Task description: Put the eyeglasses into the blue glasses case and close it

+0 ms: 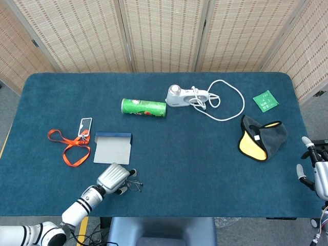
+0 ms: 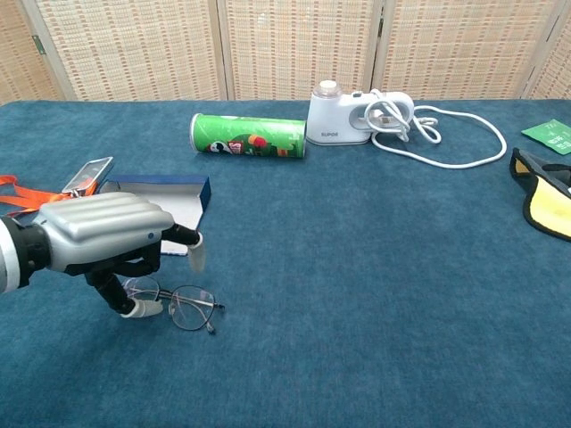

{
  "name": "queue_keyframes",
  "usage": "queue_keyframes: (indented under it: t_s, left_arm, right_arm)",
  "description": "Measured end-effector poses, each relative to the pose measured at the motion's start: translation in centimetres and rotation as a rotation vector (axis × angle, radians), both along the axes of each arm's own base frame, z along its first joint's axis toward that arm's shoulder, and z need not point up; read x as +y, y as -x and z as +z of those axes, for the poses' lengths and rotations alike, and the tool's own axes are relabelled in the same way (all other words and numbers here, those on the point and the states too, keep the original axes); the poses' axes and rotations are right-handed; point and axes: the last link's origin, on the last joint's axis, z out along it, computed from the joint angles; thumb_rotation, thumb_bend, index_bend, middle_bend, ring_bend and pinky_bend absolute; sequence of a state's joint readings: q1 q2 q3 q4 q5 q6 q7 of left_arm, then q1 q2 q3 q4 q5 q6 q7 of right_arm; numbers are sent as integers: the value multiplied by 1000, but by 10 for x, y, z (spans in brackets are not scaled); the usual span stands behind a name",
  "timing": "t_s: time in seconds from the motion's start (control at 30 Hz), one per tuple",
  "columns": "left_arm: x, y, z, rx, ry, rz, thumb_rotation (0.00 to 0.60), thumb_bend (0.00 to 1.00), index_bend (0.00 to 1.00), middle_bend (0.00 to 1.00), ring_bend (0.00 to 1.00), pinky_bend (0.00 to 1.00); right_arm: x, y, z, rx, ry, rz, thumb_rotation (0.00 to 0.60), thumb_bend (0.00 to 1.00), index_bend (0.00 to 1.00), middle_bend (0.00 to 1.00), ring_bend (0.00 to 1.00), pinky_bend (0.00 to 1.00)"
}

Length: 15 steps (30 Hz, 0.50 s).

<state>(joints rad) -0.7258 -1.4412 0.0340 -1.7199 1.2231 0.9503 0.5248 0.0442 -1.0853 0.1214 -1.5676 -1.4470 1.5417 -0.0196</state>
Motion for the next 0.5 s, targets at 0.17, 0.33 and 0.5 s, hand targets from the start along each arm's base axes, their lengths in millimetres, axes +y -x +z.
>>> queue_keyframes:
  t_s: [0.17,0.33,0.5]
  left_arm:
    - [3,2,-9,10,-2,11,600,321,432,993,1000,1000]
    - [5,5,-13,24,-15,21,600,321,470,993,1000,1000]
    - [5,8,-14,28,-15,30,600,328,508,993,1000,1000]
  right_arm:
    - [0,0,0,1,0,2,600,458,89,457,336,239]
    - [-1,0,-1,-1,-3,2,600,458,89,459,339,238]
    - [-1,0,-2,-2,-5,3,600,458,88,460,341,238]
